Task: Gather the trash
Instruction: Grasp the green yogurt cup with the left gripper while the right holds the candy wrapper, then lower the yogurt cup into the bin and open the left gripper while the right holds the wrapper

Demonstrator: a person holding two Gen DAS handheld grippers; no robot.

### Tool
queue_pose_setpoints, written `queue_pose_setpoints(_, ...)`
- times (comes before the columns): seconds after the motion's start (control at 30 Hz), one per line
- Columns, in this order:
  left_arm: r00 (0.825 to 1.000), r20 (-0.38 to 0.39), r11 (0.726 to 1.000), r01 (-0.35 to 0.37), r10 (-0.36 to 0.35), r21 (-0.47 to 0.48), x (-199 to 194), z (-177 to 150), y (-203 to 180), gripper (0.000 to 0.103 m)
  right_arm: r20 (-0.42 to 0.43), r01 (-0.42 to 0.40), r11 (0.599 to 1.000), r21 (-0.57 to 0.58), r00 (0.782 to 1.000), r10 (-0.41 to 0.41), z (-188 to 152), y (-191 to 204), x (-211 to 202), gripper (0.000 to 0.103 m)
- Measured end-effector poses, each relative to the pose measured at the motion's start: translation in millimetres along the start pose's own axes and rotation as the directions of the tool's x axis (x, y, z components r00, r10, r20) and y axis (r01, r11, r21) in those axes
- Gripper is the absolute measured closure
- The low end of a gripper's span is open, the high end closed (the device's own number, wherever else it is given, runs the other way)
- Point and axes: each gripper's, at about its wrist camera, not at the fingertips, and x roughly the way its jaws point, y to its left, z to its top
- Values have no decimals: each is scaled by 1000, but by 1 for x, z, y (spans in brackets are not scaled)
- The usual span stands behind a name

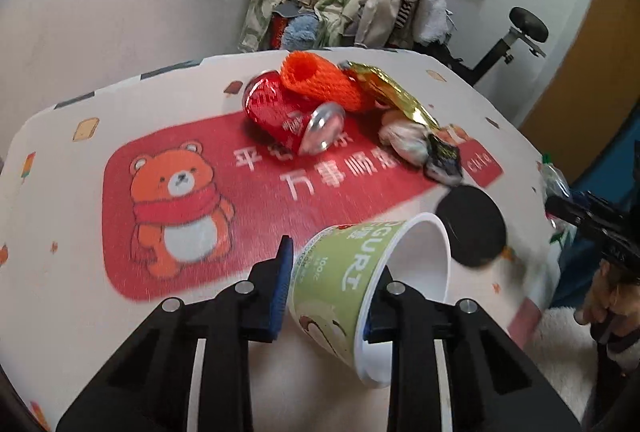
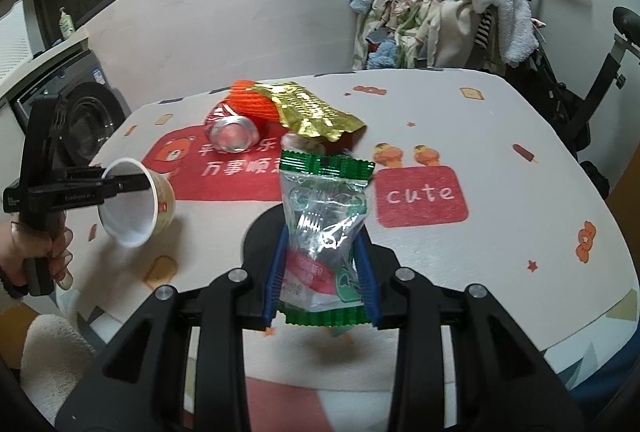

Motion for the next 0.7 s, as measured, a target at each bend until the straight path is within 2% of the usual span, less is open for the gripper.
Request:
queue_pose_setpoints(0.37, 997, -40, 998, 66, -66, -21, -55, -61, -19, 76, -7, -66, 997, -44, 998, 66, -24, 44, -25, 68)
queue_pose_setpoints(0.7, 996, -60, 998, 64, -64, -14, -84, -126, -37, 76, -43, -118, 990, -78, 992, 115, -64, 79, -44, 68)
